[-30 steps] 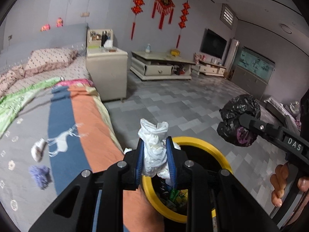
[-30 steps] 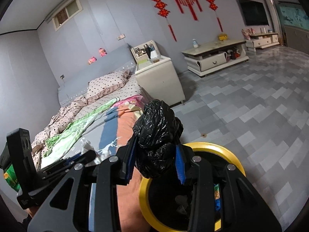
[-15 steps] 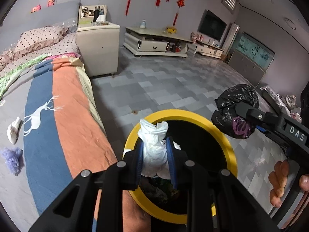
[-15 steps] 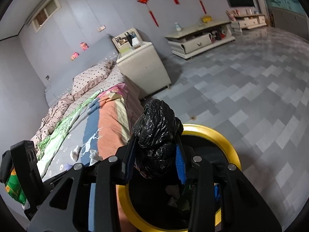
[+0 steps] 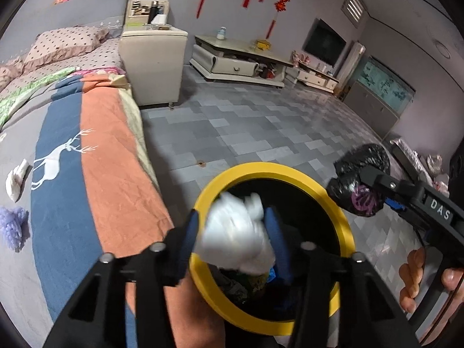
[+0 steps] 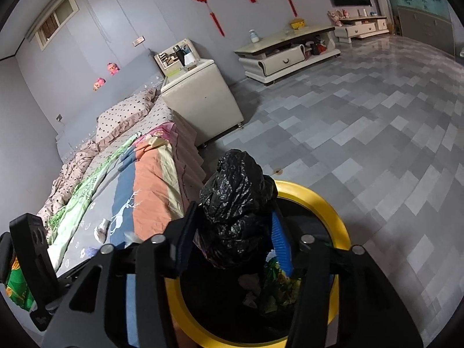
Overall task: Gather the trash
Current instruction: 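Carry the tissue bundle and black bag over the yellow bin while opening both tools, then move both open tools back over the bed toward the purple scrubber and tissue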
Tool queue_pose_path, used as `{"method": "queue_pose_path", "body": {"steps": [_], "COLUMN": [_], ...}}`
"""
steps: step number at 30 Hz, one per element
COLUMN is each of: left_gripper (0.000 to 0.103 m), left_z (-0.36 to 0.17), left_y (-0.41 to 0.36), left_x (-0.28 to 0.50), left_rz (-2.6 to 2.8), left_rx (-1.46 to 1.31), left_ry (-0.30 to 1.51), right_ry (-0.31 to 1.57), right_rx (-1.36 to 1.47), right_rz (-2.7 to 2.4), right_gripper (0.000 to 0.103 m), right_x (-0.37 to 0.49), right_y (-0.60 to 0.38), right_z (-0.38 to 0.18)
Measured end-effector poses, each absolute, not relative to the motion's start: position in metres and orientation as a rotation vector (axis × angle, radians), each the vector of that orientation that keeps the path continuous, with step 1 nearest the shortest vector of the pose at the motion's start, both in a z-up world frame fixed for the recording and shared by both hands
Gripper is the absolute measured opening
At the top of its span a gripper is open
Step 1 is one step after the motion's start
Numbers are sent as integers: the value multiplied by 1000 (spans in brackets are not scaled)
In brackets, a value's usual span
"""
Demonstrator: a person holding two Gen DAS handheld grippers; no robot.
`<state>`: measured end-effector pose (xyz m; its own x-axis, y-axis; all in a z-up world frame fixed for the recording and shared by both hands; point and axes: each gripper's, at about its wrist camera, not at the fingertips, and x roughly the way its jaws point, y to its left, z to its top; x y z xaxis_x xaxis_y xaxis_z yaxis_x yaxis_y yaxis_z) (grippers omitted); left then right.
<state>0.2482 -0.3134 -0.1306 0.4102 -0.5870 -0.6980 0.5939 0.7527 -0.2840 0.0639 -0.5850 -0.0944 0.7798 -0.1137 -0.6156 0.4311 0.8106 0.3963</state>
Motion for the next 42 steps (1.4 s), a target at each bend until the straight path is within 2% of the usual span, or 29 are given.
{"method": "queue_pose_path", "body": {"steps": [4,9,18,32,42], "left_gripper": [68,75,76,76,76], "left_z": [-129,-129,-126,-133,-160], "left_y": [-298,-275,-215,-108,-51], "left_x": [256,267,301,370,434], "left_rz": [-709,-651,-530,-322,-246], "left_rx": [-18,-17,-40,-66,-1], "left_ry": [870,855,832,834,885], "right_ry": [607,606,600,655,758], "right_rx": [556,554,489,356,287], "right_rz": [-324,-303,-154,56,208], "right_gripper": [61,71,78,78,78], "right_x": [64,66,91,168,240], "right_y": [-583,-572,-516,-410,-313], "right_z": [-94,-94,-87,-84,-127]}}
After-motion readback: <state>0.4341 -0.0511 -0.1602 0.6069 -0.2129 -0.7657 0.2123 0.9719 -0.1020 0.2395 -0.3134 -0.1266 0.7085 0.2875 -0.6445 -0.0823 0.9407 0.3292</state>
